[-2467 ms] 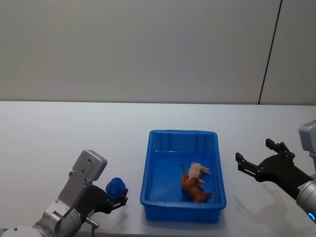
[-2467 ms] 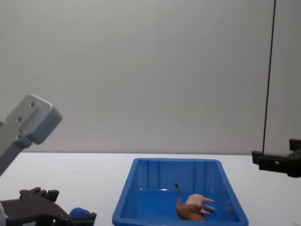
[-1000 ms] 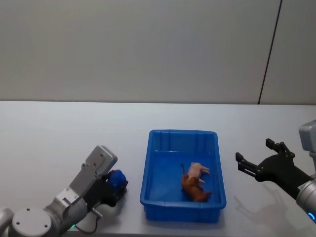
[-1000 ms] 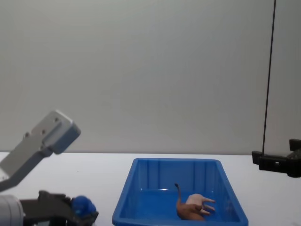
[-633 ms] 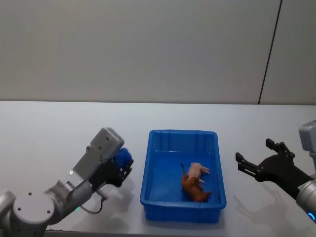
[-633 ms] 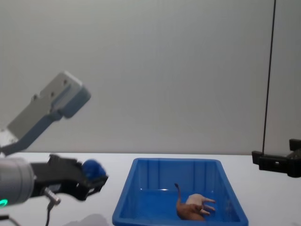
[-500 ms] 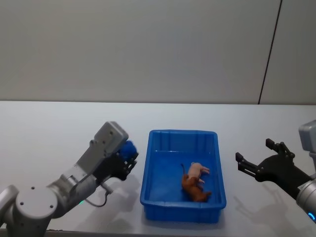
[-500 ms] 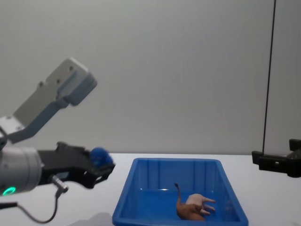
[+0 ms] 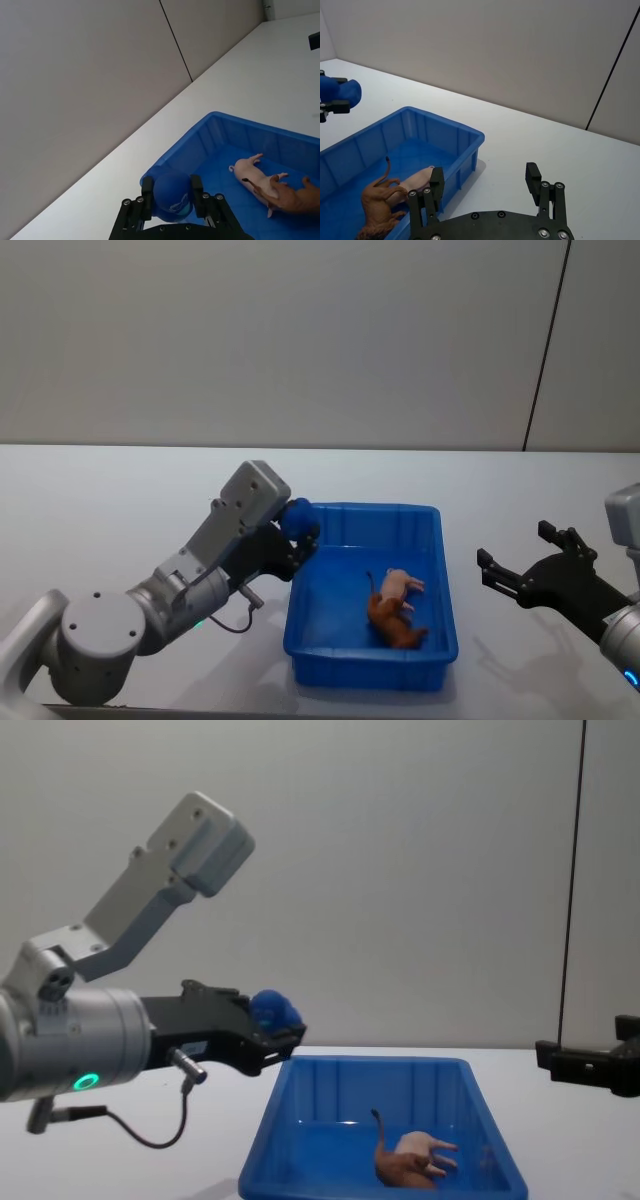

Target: Pick up the two dolls from the table and place them into the box.

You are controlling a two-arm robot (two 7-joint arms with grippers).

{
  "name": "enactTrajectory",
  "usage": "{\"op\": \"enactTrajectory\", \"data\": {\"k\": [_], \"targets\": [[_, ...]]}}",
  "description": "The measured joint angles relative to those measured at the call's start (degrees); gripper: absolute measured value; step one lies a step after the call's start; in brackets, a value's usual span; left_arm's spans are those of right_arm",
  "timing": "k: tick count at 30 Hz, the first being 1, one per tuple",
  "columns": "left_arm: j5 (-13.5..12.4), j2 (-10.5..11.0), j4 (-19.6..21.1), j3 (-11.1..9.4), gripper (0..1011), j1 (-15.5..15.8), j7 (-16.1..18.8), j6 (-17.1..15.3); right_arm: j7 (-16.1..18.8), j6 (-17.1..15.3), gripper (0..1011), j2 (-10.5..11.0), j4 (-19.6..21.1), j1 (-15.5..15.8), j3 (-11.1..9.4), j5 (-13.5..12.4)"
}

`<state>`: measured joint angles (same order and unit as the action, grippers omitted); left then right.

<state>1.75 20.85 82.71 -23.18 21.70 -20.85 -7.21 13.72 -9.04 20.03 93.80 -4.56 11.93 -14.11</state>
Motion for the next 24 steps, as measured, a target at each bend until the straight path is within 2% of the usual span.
{"op": "enactTrajectory", "data": {"k": [2,3,5,9,10,11,18,19,20,24], "targets": [[0.06,-0.45,-0.46,-0.13,474,0.41,-0.33,0.28,0.00,0.00,1001,0.00,0.00,0.00,0.00,0.00],[0.09,-0.56,-0.58,-0.17,474,0.51,-0.45,0.40,0.00,0.00,1001,0.00,0.00,0.00,0.00,0.00],[0.16,-0.89,-0.94,-0.30,586,0.82,-0.74,0.69,0.00,0.00,1001,0.00,0.00,0.00,0.00,0.00],[0.30,-1.26,-1.30,-0.43,681,1.19,-1.30,1.23,0.00,0.00,1001,0.00,0.00,0.00,0.00,0.00],[0.33,-1.31,-1.36,-0.46,748,1.24,-1.42,1.33,0.00,0.00,1001,0.00,0.00,0.00,0.00,0.00],[0.39,-1.40,-1.42,-0.50,748,1.34,-1.65,1.51,0.00,0.00,1001,0.00,0.00,0.00,0.00,0.00],[0.57,-1.43,-0.93,-0.58,959,1.38,-2.51,2.01,0.00,0.00,1001,0.00,0.00,0.00,0.00,0.00],[0.59,-1.39,-0.81,-0.58,959,1.34,-2.55,2.04,0.00,0.00,1001,0.00,0.00,0.00,0.00,0.00],[0.62,-1.35,-0.67,-0.58,1001,1.29,-2.59,2.09,0.00,0.00,1001,0.00,0.00,0.00,0.00,0.00],[0.74,-0.92,0.34,-0.54,1002,0.77,-2.62,2.42,0.00,0.00,1001,0.00,0.00,0.00,0.00,0.00]]}}
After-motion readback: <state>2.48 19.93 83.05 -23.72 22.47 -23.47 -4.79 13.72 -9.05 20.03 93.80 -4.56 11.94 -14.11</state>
